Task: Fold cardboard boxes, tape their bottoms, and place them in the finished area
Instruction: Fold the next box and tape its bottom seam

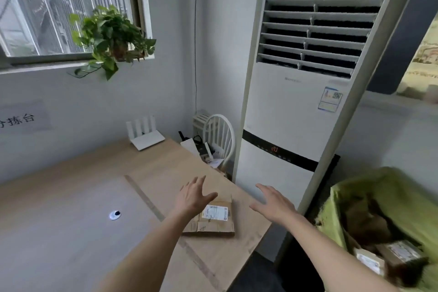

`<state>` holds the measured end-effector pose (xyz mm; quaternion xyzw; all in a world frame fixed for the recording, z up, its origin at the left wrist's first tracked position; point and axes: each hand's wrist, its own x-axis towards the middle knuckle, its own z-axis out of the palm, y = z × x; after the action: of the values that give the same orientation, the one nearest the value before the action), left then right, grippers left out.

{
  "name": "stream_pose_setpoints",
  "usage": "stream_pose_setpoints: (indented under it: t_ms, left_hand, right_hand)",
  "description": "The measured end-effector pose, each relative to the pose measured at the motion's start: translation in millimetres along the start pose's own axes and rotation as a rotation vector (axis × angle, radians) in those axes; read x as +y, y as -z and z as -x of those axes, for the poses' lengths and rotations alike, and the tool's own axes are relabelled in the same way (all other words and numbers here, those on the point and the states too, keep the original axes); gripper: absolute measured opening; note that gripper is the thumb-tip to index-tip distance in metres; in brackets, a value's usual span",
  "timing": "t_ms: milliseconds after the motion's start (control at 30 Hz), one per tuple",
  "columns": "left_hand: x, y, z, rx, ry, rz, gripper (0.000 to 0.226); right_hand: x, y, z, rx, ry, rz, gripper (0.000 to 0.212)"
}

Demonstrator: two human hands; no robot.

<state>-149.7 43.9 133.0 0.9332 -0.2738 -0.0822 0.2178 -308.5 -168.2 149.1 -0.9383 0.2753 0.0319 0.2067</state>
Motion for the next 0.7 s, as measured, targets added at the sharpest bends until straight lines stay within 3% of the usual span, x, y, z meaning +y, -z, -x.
stream_pose_setpoints:
  t_ms: [433, 700]
  left_hand:
    - [-109, -129, -116, -0.210, 0.278, -0.043, 0.087]
    - [-149, -213, -173, -0.295, 0.506, 0.008, 0.097]
  right_hand:
    - [25, -149, -194, -0.309, 0.020, -0.066, 0.084]
    - [49, -245, -276, -0.429, -0.109, -0.186, 0.105]
